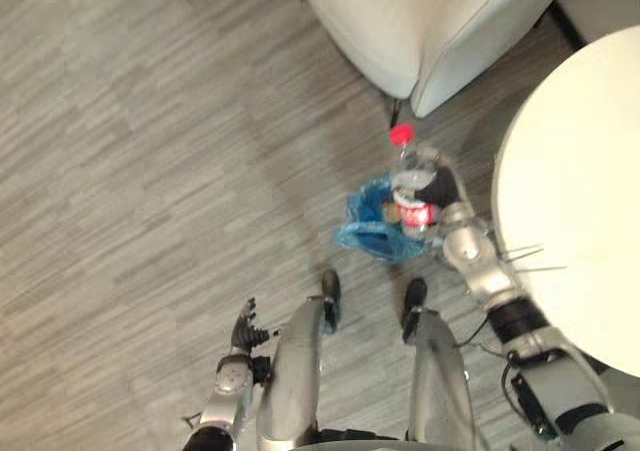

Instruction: Gather rubbish on tea table into small bin, then transfer packed bag to large trash can.

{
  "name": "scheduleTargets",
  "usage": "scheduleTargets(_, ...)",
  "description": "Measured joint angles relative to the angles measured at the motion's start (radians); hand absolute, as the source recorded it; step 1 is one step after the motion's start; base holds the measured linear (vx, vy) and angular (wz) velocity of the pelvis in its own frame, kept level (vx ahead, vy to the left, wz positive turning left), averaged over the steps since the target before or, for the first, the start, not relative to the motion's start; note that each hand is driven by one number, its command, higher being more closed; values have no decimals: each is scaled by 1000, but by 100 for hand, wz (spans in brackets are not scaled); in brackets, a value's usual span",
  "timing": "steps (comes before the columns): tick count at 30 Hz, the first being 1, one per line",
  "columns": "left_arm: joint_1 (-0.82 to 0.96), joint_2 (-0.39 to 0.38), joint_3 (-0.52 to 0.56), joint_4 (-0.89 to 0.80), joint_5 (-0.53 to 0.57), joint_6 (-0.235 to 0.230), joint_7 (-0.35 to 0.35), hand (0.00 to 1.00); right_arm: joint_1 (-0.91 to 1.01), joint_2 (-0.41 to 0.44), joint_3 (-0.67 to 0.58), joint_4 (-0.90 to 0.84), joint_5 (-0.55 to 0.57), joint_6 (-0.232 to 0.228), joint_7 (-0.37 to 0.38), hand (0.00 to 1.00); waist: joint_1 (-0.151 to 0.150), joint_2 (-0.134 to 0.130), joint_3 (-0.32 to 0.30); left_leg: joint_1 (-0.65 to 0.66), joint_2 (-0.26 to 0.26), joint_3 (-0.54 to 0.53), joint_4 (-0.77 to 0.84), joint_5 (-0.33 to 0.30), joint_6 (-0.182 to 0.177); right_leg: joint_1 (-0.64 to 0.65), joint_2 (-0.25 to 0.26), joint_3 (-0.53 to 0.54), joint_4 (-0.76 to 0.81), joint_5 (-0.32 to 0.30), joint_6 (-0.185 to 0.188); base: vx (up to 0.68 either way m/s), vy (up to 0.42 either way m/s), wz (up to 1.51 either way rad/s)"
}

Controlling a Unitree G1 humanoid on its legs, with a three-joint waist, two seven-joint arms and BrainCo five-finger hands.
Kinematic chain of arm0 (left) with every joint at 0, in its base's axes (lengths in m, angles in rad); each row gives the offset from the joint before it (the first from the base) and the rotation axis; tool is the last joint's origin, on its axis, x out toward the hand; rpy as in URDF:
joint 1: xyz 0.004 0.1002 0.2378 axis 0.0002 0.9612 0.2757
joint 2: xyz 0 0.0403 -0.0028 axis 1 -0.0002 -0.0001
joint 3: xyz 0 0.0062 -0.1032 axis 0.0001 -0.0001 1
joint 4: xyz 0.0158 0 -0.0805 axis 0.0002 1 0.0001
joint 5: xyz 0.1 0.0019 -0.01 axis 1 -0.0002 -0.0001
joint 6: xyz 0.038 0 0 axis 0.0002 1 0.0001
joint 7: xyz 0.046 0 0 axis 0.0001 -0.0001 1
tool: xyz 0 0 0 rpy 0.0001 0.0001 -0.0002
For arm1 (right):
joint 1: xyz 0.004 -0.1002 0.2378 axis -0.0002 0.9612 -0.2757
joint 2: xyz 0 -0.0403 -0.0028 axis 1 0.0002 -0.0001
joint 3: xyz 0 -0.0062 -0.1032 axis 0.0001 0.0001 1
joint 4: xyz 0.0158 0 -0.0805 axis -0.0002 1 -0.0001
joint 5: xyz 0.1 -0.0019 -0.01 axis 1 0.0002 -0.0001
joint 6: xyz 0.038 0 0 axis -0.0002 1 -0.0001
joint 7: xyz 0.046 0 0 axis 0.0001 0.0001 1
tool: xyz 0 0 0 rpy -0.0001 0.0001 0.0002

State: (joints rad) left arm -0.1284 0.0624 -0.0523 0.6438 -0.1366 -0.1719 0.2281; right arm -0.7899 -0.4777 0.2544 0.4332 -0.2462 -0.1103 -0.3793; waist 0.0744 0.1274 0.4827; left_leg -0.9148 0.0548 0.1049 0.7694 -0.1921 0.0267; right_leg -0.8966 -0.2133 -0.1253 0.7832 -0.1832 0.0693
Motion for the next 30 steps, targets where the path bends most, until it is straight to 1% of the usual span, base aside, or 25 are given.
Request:
scheduleTargets(1,-23,-12,7,-28,-10,-6,9,0,-34,-16,1,-25,0,2,-14,100,7,-4,13,-70,4,-2,54,-13,1,-73,-10,11,62,-21,-2,-219,-62,16)
scheduleTargets(2,-48,-23,15,-63,-20,-13,15,0,-61,-40,1,-45,0,2,-29,100,22,-3,17,-148,8,-6,109,-27,-10,-154,-17,18,127,-38,-11,-193,-66,14)
scheduleTargets(3,-61,-23,16,-79,-22,-15,18,0,-77,-49,1,-46,0,3,-33,100,29,-5,19,-185,10,-6,130,-28,-9,-193,-19,21,154,-44,-16,-229,-92,18)
scheduleTargets(4,-82,-23,21,-108,-29,-23,20,0,-109,-62,3,-46,1,5,-34,100,32,-4,32,-248,10,-13,166,-29,-9,-255,-26,21,202,-60,-14,-166,-83,25)
scheduleTargets(5,-97,-23,28,-136,-31,-37,25,0,-127,-81,13,-46,2,8,-38,100,35,-5,37,-306,10,-16,197,-30,-12,-315,-35,19,245,-71,-20,-154,-85,29)
scheduleTargets(7,-114,-24,35,-165,-46,-50,32,0,-138,-108,40,-34,9,10,-37,100,44,-6,38,-366,11,-22,236,-30,-12,-376,-42,20,297,-79,-31,-99,-62,24)
scheduleTargets(8,-126,-26,38,-179,-53,-58,37,0,-145,-117,53,-8,10,13,-36,100,48,-7,38,-402,10,-26,264,-29,-10,-412,-50,21,334,-92,-28,-121,-72,23)
scheduleTargets(10,-133,-26,43,-205,-64,-72,37,0,-163,-120,75,28,12,21,-35,100,48,-9,40,-445,10,-31,292,-27,-8,-456,-53,23,371,-101,-34,-113,-57,15)
scheduleTargets(13,-134,-23,46,-245,-91,-88,36,0,-170,-120,83,69,45,28,-31,100,48,-10,40,-498,10,-39,312,-24,-14,-509,-55,22,399,-108,-28,-81,-14,7)
scheduleTargets(14,-135,-17,47,-258,-99,-93,36,0,-170,-119,88,81,52,32,-31,0,48,-13,42,-513,10,-40,317,-24,-17,-524,-58,22,408,-112,-28,-67,2,10)
scheduleTargets(17,-148,-7,47,-262,-100,-95,36,0,-165,-115,112,101,56,40,-29,0,44,-15,43,-530,9,-42,320,-19,-21,-539,-66,15,421,-116,-28,-57,3,10)
scheduleTargets(19,-151,-1,47,-262,-99,-95,36,0,-163,-96,117,102,56,43,-29,0,42,-19,45,-531,9,-46,320,-18,-21,-539,-65,12,421,-116,-28,-51,9,2)
scheduleTargets(23,-157,5,52,-261,-99,-93,37,0,-157,-46,115,68,49,44,-32,0,22,-29,48,-531,10,-49,321,-17,-20,-537,-65,9,421,-117,-28,-19,7,0)
scheduleTargets(24,-161,11,57,-261,-99,-90,38,0,-132,-34,105,-2,44,43,-38,0,19,-37,50,-531,12,-49,322,-17,-20,-536,-63,8,420,-116,-28,-34,13,-2)
scheduleTargets(28,-167,23,68,-259,-99,-78,42,0,-63,-19,93,-146,12,42,-76,0,10,-57,51,-521,13,-61,326,-17,-20,-517,-62,-3,418,-116,-30,-34,10,-1)
scheduleTargets(30,-166,37,74,-252,-98,-69,55,0,-3,-5,64,-250,-28,42,-87,0,-2,-81,53,-499,13,-65,325,-17,-21,-491,-62,-7,414,-119,-30,-37,7,0)
